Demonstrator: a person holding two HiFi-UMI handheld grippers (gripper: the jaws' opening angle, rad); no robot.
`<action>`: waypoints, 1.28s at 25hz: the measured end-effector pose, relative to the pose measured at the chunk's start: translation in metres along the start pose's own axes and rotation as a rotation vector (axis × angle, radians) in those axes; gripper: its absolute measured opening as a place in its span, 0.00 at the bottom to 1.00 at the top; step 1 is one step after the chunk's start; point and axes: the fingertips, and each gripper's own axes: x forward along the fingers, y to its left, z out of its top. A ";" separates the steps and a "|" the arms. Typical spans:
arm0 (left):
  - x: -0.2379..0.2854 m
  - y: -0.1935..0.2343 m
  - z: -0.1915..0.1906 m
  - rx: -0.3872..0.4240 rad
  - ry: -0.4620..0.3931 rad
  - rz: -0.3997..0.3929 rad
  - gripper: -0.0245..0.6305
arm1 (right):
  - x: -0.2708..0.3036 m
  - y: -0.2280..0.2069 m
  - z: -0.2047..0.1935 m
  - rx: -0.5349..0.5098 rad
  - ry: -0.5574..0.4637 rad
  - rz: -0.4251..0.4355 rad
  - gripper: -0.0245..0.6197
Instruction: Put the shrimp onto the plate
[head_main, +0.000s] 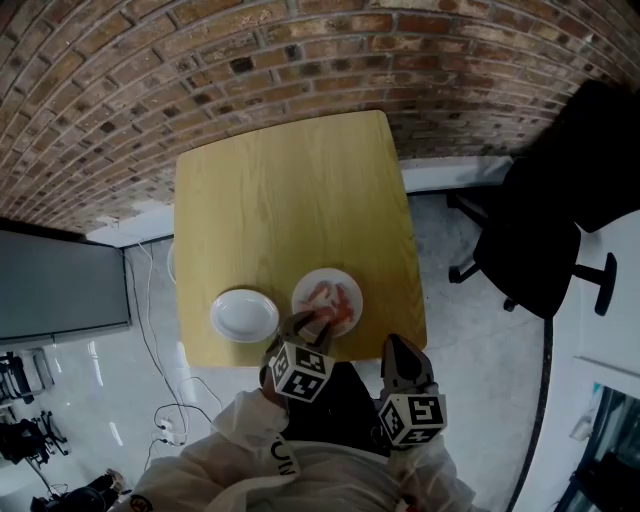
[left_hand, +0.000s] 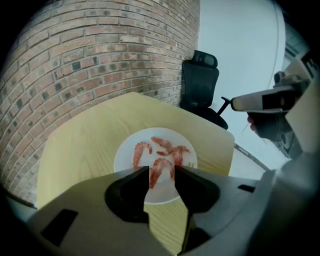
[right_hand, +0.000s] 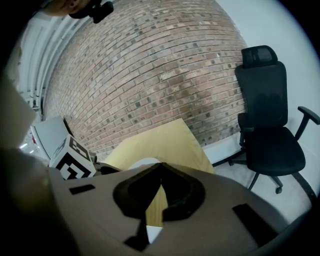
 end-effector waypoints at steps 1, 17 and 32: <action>0.000 -0.001 -0.001 -0.004 0.002 -0.005 0.28 | 0.000 0.001 0.001 -0.001 -0.001 0.001 0.07; -0.019 0.003 -0.005 -0.060 -0.039 0.005 0.26 | -0.005 0.014 -0.002 -0.023 -0.001 0.023 0.07; -0.101 0.043 -0.007 -0.229 -0.249 0.111 0.05 | -0.011 0.076 0.018 -0.117 -0.022 0.144 0.07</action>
